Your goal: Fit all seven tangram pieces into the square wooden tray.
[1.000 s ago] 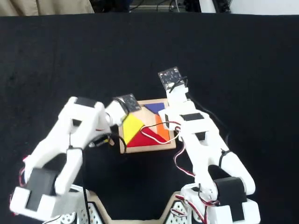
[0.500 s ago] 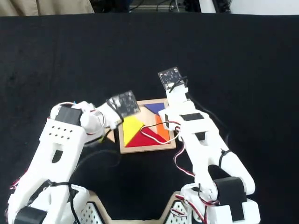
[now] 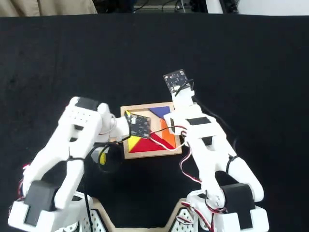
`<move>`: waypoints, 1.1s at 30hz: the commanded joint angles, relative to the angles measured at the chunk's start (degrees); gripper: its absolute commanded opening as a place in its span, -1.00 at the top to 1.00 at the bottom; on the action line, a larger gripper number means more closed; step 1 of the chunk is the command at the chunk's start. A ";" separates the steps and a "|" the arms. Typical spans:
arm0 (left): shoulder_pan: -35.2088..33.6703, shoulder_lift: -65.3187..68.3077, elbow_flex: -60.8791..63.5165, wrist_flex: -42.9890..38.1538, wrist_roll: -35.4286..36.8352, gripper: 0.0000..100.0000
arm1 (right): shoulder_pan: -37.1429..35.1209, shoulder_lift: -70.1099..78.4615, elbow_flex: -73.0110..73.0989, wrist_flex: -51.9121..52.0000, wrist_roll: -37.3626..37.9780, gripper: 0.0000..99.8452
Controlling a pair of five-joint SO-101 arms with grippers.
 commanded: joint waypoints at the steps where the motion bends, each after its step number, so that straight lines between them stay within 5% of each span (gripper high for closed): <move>1: 2.51 0.62 -6.73 -0.53 -4.13 0.44 | 0.97 -0.31 -4.09 -1.05 0.44 0.98; 13: 4.00 8.79 -4.88 -11.69 -10.55 0.44 | 2.46 -0.31 -4.53 -1.05 2.02 0.98; 33: 3.82 18.55 -12.53 -11.78 -15.82 0.45 | 2.46 -0.22 -4.53 -1.05 2.11 0.98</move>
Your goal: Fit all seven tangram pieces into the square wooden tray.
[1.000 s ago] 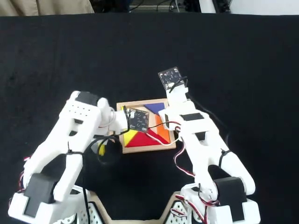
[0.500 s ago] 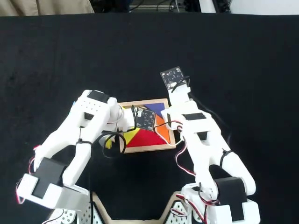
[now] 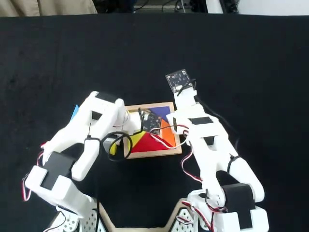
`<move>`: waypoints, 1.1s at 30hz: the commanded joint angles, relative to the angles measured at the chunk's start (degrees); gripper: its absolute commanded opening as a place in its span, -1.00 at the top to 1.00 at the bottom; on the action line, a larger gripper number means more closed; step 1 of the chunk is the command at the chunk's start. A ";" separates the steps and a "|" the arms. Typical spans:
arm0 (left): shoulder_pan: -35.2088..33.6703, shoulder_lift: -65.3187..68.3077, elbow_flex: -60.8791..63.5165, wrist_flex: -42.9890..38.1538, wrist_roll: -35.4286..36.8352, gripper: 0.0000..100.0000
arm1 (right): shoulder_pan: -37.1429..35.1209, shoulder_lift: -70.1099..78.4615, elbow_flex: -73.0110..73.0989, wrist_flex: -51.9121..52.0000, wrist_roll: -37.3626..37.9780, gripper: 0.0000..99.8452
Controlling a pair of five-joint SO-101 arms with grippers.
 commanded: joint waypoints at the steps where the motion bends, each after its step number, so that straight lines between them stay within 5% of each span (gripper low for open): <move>1: -0.22 0.18 -4.26 0.00 -13.10 0.45 | 0.88 -0.22 -4.53 -1.05 0.44 0.98; 16: -3.21 5.36 -9.54 0.00 -16.62 0.45 | 0.62 -0.22 -4.44 -1.05 0.44 0.98; 33: 0.84 9.23 -9.89 0.00 -13.71 0.45 | 0.62 -0.13 -4.44 -1.05 0.44 0.98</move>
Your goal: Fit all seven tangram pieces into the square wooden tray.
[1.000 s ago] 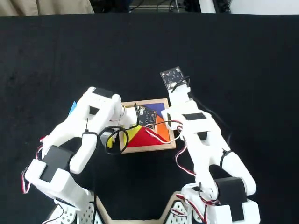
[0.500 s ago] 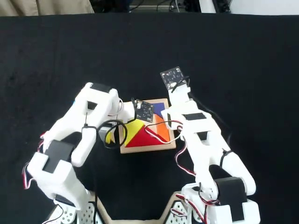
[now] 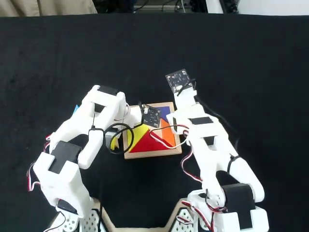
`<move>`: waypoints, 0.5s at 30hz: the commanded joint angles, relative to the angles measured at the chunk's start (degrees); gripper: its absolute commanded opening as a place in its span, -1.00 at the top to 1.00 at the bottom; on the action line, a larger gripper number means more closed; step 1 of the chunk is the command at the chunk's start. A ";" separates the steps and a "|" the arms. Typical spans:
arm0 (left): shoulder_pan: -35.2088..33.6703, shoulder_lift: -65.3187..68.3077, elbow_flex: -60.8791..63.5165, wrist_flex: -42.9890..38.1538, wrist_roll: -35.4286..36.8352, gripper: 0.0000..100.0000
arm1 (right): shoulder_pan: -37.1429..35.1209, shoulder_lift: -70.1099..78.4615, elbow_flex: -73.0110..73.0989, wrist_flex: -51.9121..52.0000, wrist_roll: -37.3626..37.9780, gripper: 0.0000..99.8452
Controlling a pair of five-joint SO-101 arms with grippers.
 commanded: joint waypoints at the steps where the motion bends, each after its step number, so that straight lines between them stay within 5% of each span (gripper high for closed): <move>1: 1.80 0.26 -1.98 -0.35 -13.01 0.45 | 0.62 -0.13 -4.44 -1.05 0.44 0.98; 9: 1.98 0.00 -1.54 -0.26 -12.84 0.83 | 0.62 -0.13 -4.44 -1.05 0.44 0.98; 15: 1.71 -0.09 -2.86 2.81 -11.43 0.82 | 0.62 -0.13 -4.44 -1.05 0.44 0.98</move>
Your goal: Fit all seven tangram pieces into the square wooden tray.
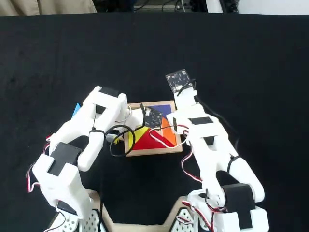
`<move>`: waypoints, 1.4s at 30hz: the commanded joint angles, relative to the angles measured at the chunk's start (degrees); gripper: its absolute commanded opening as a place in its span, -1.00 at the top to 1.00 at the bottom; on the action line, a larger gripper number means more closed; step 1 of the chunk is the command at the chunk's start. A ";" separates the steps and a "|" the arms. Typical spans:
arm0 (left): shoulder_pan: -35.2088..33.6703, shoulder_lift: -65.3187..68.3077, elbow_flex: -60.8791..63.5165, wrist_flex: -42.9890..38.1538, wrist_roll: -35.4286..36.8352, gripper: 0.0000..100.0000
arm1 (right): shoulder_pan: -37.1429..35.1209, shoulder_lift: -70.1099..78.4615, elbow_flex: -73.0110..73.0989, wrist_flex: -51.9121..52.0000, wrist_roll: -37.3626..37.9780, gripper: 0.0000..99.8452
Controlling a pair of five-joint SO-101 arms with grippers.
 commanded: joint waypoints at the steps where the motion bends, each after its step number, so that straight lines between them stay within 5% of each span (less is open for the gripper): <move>1: 0.48 -0.26 -4.09 3.08 -9.93 0.82 | 0.62 -0.13 -4.44 -1.05 0.44 0.98; 5: -0.48 -0.26 -11.65 12.92 -3.96 0.82 | 0.62 -0.13 -4.44 -1.05 0.44 0.98; 15: -1.45 -0.44 -26.42 38.68 -1.76 0.87 | 0.79 -0.48 -4.44 -1.05 0.44 0.98; 21: 5.93 -8.97 -27.30 37.71 18.29 0.94 | 1.23 -0.75 -4.53 -0.88 0.35 0.98; 29: 14.37 -17.67 -18.51 17.14 49.32 0.94 | 9.67 -0.75 -7.25 -0.62 -0.44 0.98; 33: 17.10 -17.58 -11.65 5.80 60.31 0.94 | 15.65 -0.66 -8.84 -0.62 -7.38 0.98; 42: 15.52 -9.32 -7.25 -12.22 85.80 0.94 | 21.80 -0.31 -10.07 -1.05 -16.62 0.98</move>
